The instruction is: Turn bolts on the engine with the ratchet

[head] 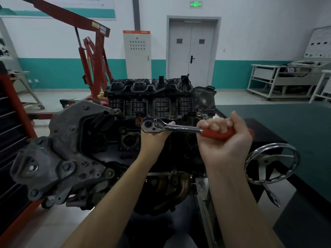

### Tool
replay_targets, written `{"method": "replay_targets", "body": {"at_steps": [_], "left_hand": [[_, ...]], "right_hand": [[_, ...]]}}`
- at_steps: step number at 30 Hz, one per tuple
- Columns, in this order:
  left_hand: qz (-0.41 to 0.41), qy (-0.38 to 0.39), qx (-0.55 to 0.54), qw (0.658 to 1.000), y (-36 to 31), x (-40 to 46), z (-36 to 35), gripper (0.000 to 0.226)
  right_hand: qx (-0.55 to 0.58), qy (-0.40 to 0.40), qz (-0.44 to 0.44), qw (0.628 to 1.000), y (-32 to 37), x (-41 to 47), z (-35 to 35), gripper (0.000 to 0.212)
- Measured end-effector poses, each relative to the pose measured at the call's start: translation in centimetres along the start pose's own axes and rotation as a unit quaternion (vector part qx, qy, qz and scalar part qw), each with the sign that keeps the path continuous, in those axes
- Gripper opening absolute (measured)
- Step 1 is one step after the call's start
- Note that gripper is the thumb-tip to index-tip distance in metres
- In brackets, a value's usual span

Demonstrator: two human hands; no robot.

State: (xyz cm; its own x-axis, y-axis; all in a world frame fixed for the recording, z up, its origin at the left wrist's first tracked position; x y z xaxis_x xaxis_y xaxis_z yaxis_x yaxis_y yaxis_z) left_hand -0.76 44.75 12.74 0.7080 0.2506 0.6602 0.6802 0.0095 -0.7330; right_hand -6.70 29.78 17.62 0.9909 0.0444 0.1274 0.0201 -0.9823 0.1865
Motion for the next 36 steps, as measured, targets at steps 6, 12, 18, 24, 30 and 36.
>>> {"method": "replay_targets", "body": {"at_steps": [6,12,18,24,30,36], "left_hand": [[-0.029,-0.037,0.037,0.998,2.2,-1.4,-0.2,0.051],[0.056,-0.139,-0.007,0.989,4.2,-0.9,-0.3,0.048],[0.081,-0.112,0.033,0.99,4.4,-0.9,-0.2,0.048],[0.05,-0.069,0.041,0.996,3.7,-0.7,-0.4,0.046],[-0.014,-0.078,0.053,0.995,3.6,-0.7,-0.3,0.045],[-0.022,-0.088,0.047,0.995,3.6,-0.5,-0.7,0.053]], "right_hand": [[-0.004,0.002,0.01,1.0,0.0,-0.4,0.9,0.035],[-0.079,0.055,0.017,0.995,-0.5,0.2,0.1,0.036],[-0.187,0.097,-0.044,0.977,-0.5,4.0,-3.5,0.038],[-0.231,0.09,-0.107,0.963,-0.8,5.6,-5.0,0.039],[-0.084,0.068,0.042,0.993,-0.3,0.0,1.0,0.032],[-0.055,0.061,0.065,0.994,-1.2,-2.0,3.0,0.037]]}}
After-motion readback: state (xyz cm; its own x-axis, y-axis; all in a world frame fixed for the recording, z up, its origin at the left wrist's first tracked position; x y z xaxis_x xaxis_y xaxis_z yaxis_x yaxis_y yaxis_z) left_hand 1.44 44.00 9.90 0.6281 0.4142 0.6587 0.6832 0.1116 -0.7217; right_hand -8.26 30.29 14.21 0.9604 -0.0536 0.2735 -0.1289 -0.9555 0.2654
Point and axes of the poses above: each hand's wrist, its own x-axis towards the middle knuckle, its own z-axis out of the back of the hand, y = z × x, the point moved 4 cm from there along x, towards the middle knuckle, and after that the axes turned 8 degrees about -z, right-handed, at the moved point
